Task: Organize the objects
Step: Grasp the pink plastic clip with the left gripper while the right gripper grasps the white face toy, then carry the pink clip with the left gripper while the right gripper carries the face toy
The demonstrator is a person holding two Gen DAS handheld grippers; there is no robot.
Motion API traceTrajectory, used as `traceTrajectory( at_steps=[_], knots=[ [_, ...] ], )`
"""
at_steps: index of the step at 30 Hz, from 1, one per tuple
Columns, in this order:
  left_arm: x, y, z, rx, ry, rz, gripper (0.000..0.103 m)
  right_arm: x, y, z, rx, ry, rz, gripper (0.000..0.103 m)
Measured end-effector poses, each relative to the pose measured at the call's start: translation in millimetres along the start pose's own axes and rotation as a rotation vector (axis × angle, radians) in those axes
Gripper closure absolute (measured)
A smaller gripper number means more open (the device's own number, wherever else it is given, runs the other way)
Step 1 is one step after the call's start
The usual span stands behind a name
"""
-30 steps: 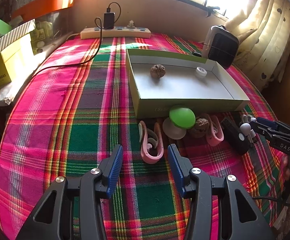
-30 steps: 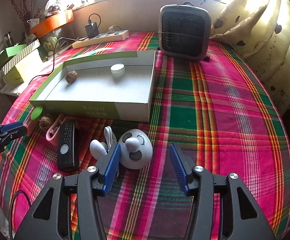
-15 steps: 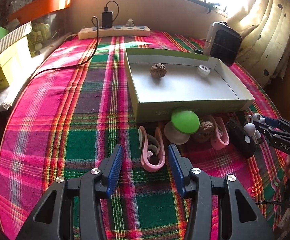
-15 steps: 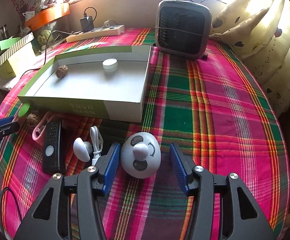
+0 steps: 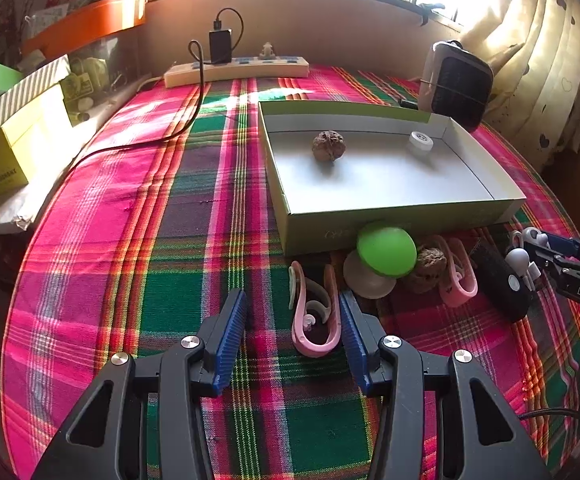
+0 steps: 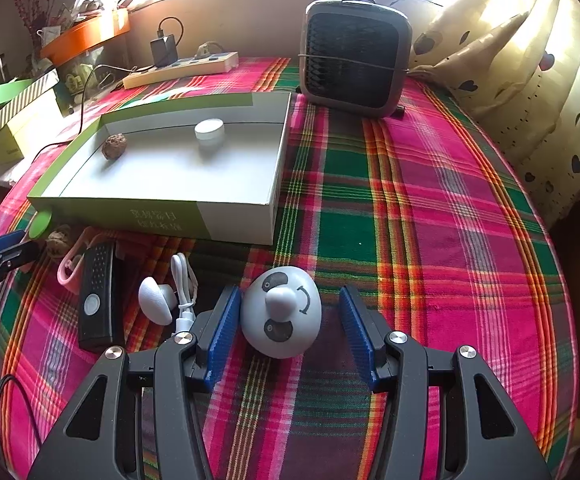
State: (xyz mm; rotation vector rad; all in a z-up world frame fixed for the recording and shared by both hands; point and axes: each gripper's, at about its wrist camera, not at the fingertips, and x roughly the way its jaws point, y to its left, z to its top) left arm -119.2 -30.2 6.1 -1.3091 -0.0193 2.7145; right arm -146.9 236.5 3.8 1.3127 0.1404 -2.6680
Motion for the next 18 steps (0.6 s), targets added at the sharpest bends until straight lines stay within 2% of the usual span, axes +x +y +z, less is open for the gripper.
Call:
traceTrajectory(
  at_steps=[4,7,9,11,13,18],
  knots=[
    [-0.4,-0.5,-0.4,-0.002,-0.001,0.008,0.061,-0.5,-0.4,-1.0,0.004,-0.005,0.000,0.051],
    [-0.9,0.6,-0.7,-0.001,-0.004,0.020,0.068,-1.0,-0.5,-1.9,0.004,-0.008,-0.001,0.051],
    [-1.2,2.6,-0.2,-0.005,-0.003,0.024,0.076,-1.6,-1.0,-2.5,0.006,-0.010,0.000,0.052],
    [-1.4,3.8,0.2,-0.006,-0.004,0.019,0.082,-2.6,-1.0,-3.0,0.008,-0.012,0.001,0.057],
    [-1.4,3.3,0.0,-0.006,-0.005,0.012,0.082,-3.4,-1.2,-3.2,0.008,-0.015,0.002,0.062],
    [-1.4,2.0,-0.7,-0.004,-0.009,0.012,0.082,-4.4,-1.4,-3.8,0.015,-0.017,0.003,0.063]
  ],
)
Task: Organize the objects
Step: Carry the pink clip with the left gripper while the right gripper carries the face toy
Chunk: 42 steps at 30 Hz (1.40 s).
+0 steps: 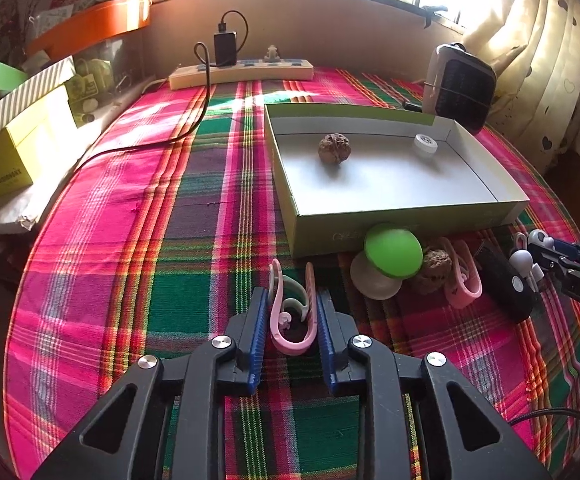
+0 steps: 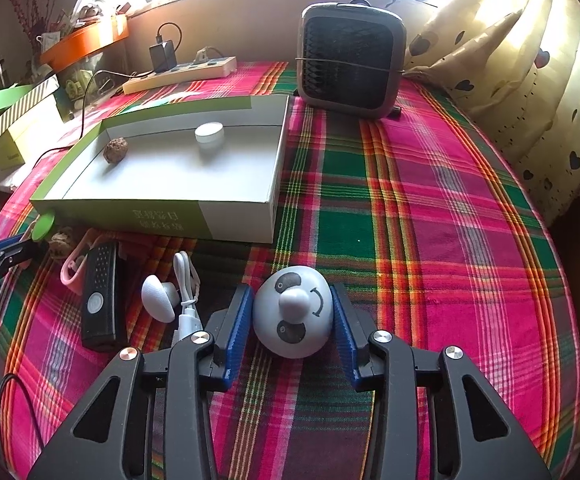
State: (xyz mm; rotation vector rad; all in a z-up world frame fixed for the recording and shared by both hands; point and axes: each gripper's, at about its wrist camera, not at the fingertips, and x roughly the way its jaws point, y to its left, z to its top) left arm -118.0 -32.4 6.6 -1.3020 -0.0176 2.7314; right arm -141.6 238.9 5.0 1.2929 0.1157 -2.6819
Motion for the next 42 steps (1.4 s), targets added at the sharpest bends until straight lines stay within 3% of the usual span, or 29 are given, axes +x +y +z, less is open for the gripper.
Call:
traceTrajectory(
  at_steps=[33,42],
  knots=[
    [-13.0,1.3,7.9,-0.003,-0.037,-0.011,0.082,-5.1,-5.0,2.0,0.018,-0.013,0.003,0.063],
    [-22.6,-3.5,21.0,0.009,-0.061,-0.053,0.082,-15.4,-5.1,9.5,0.016,-0.037,0.006,0.063]
  ],
)
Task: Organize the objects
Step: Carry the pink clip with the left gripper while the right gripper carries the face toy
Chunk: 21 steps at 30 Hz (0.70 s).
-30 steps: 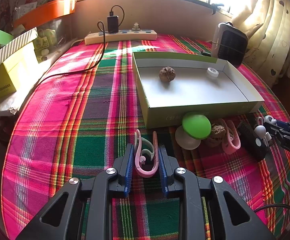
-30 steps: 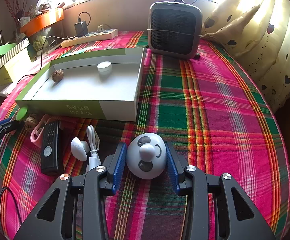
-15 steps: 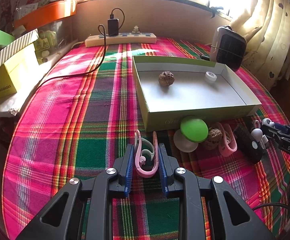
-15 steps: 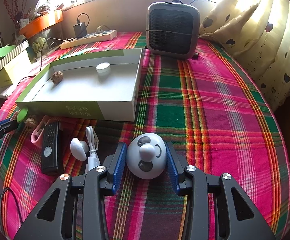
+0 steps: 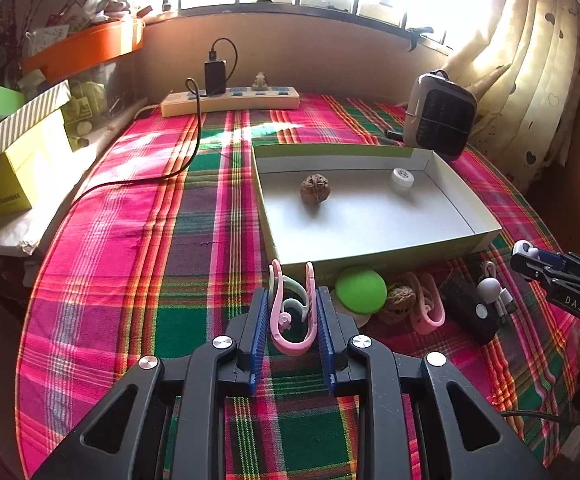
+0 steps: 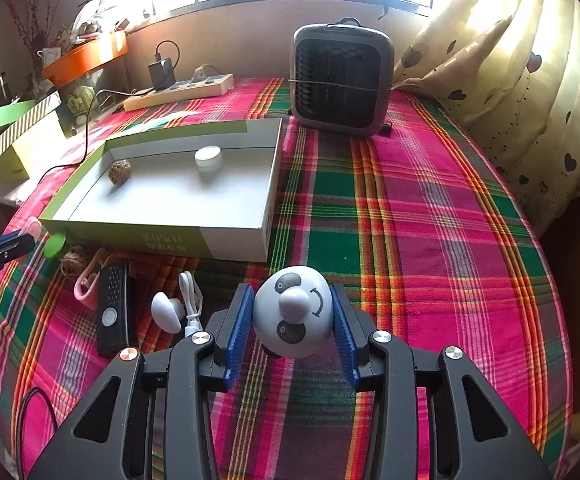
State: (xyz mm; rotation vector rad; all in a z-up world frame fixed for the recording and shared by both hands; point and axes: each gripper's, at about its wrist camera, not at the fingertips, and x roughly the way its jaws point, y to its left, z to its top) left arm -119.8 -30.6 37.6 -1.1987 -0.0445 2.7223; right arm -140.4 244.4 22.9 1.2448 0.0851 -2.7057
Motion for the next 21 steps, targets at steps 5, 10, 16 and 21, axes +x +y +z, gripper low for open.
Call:
traceTrajectory(
  at_steps=[5,10,16,21],
  knots=[
    [-2.1,-1.7,7.4,0.009,-0.015,-0.005,0.082,-6.5,1.2,7.5,-0.005,-0.019,0.004,0.063],
    [-2.2,-4.8,14.1,0.026,-0.020,-0.007,0.082,-9.2,5.2,16.1,-0.018,-0.032,0.007,0.063],
    [-0.7,-6.7,21.7,0.036,-0.025,-0.014,0.082,-8.2,9.7,23.7,-0.029,-0.038,0.014,0.063],
    [3.4,-6.8,28.5,0.037,-0.025,-0.017,0.082,-5.5,13.2,31.2,-0.040,-0.035,0.024,0.063]
  ],
)
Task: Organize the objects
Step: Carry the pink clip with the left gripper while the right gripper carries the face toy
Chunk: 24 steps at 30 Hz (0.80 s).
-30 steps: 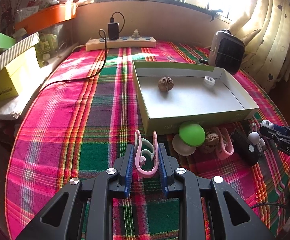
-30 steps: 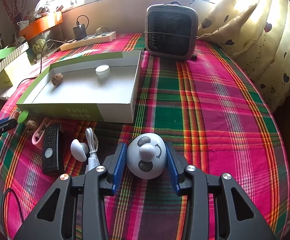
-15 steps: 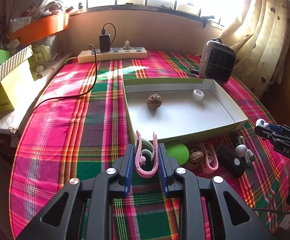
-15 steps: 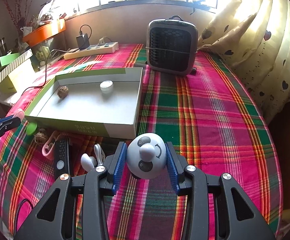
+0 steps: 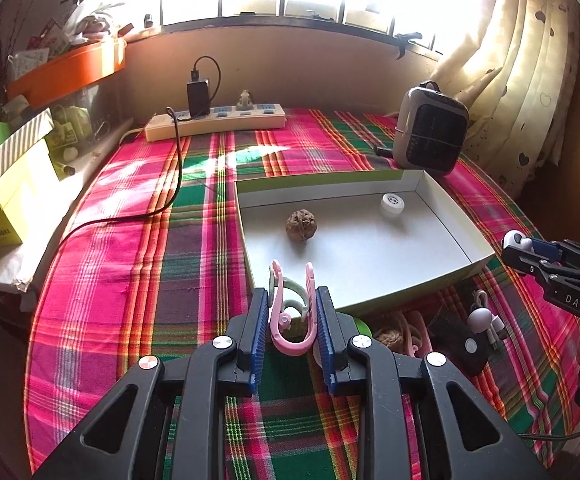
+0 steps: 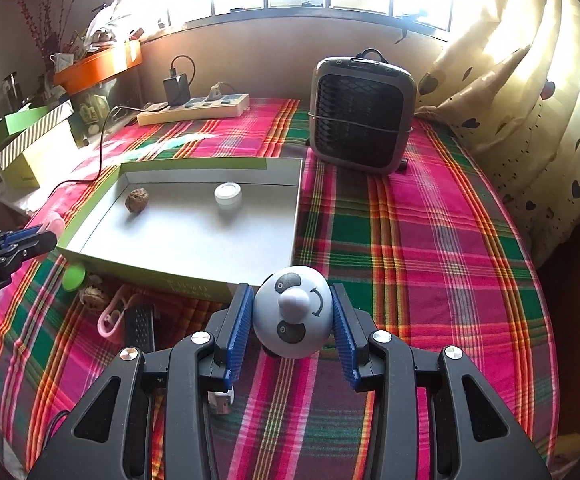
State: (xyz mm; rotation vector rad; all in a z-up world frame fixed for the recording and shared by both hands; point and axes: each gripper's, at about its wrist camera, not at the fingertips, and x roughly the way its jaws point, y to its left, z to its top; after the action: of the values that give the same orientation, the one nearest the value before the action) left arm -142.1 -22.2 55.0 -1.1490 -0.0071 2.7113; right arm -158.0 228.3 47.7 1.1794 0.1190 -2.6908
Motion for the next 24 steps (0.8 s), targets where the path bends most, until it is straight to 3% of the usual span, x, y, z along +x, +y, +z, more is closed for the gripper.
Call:
traceTrajectory(
  at_steps=[15,24],
  knots=[
    [25.9,-7.0,24.1,0.027,0.017,-0.022,0.082,27.7,33.9,50.7,-0.080,-0.011,0.094,0.063],
    [43.4,-7.8,30.5,0.037,0.038,-0.022,0.082,65.4,57.8,74.6,-0.130,0.039,0.143,0.063]
  ],
)
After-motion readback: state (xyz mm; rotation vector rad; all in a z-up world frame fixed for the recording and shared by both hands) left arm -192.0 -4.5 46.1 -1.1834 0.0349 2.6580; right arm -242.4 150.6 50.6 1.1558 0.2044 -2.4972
